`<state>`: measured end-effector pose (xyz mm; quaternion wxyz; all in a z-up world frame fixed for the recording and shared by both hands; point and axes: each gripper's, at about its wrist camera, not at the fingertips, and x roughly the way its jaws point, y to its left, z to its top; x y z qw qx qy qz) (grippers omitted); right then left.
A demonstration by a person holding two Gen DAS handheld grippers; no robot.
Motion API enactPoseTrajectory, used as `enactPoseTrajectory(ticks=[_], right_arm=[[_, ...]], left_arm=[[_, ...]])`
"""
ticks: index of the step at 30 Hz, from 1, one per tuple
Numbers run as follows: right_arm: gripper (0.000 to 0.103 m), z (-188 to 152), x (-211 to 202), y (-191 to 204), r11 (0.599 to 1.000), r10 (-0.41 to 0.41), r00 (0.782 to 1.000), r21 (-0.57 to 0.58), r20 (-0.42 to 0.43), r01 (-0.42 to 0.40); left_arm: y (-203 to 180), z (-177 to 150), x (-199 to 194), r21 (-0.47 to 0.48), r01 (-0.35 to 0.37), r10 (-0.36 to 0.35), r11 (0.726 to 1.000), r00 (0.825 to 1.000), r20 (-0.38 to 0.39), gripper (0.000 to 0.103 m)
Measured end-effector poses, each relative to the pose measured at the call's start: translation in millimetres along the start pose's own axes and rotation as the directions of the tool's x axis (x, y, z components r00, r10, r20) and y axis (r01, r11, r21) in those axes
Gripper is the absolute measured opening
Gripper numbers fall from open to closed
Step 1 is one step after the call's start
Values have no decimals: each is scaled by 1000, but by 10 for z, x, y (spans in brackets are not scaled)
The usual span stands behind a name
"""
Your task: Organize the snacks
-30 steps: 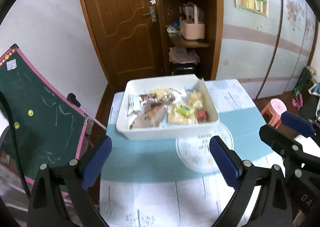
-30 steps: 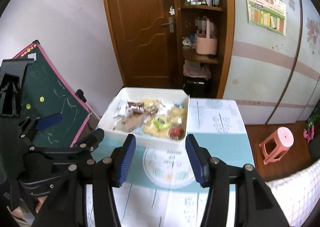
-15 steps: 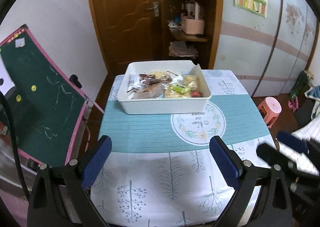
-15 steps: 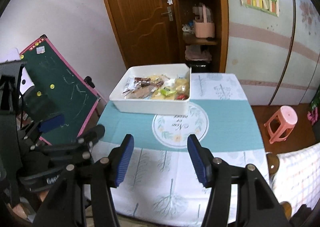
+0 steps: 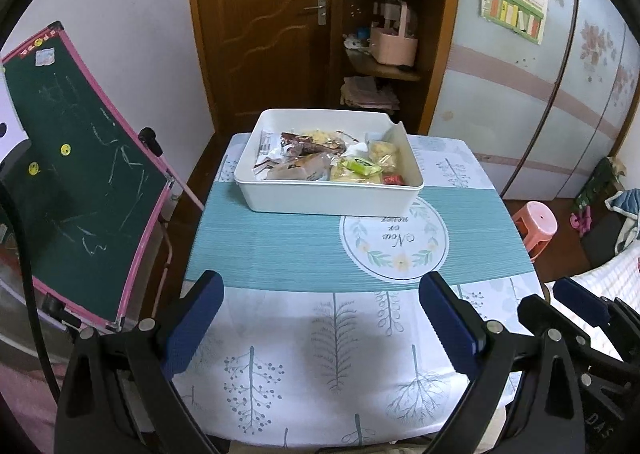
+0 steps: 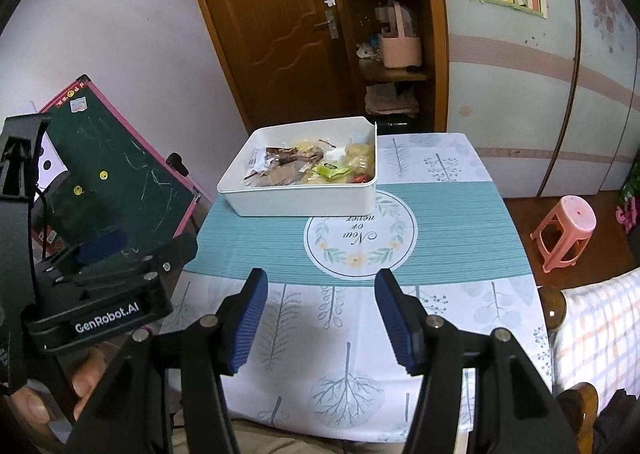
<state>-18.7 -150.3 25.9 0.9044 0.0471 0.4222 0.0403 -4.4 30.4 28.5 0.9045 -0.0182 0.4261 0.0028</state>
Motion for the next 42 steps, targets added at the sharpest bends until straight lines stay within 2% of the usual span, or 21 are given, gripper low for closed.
enactPoseTrajectory(ticks=[11, 42], right_arm=[[56, -4, 46, 19, 1000, -9, 1000, -12, -15, 9], [56, -13, 94, 13, 1000, -6, 1000, -13, -28, 5]], left_arm=[[-133, -127, 36, 62, 3, -1, 998, 999, -39, 98], [-160, -130, 50, 56, -12, 15, 998, 998, -53, 98]])
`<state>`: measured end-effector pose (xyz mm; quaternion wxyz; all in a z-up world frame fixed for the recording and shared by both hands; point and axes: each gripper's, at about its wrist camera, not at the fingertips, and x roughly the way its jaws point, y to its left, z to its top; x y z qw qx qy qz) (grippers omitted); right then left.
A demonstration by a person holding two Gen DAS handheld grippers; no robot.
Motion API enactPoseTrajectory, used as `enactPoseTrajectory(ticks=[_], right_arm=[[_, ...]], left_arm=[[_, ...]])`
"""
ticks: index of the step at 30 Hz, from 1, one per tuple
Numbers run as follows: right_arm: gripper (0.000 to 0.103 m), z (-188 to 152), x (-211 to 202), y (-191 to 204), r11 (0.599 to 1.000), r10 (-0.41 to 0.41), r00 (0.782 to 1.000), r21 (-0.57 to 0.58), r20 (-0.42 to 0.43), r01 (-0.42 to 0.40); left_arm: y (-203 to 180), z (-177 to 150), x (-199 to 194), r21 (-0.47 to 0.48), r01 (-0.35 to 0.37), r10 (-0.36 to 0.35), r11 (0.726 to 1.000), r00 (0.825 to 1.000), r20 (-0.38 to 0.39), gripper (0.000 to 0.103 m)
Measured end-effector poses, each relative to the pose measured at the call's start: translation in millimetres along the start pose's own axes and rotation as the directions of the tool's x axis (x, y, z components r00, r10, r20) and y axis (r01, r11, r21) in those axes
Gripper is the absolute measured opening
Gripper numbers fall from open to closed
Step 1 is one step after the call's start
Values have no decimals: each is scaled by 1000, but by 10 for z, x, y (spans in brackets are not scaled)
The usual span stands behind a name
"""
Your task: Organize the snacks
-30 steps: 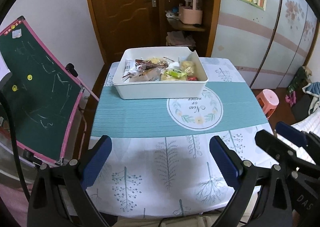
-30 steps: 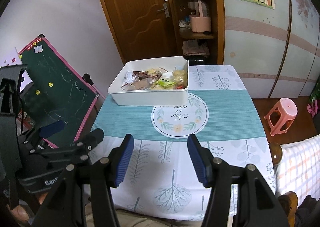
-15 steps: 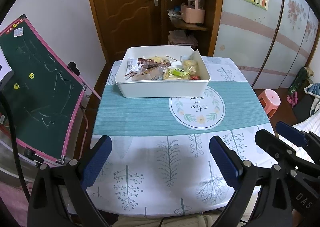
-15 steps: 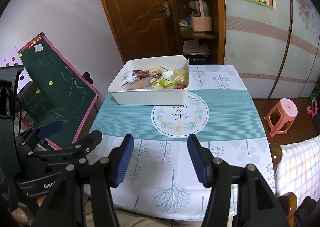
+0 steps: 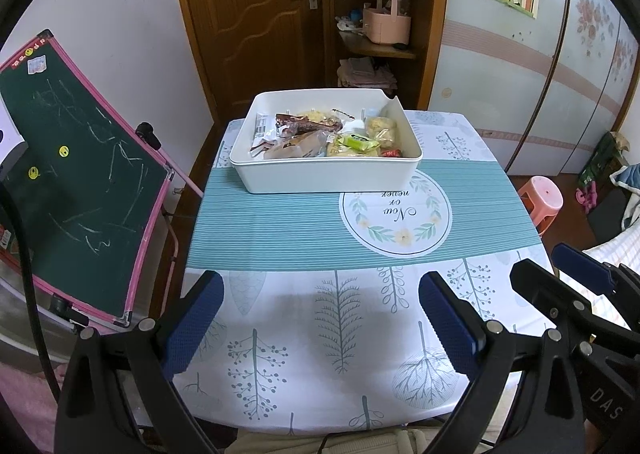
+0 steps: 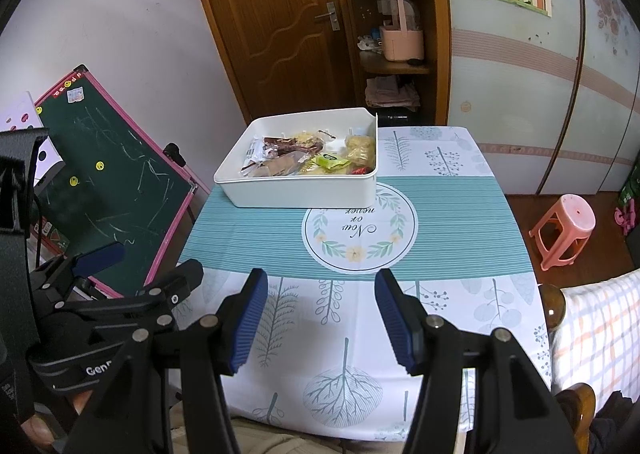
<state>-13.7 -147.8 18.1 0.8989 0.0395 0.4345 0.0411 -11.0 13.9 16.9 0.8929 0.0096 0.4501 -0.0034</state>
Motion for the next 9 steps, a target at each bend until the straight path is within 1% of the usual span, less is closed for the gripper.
enactPoseTrajectory(ticks=[9], right_arm=[[56, -5, 10, -6, 1000, 1, 1000, 1, 1, -1]], left_arm=[[9, -9, 14, 2, -3, 3, 1000, 1000, -4, 97]])
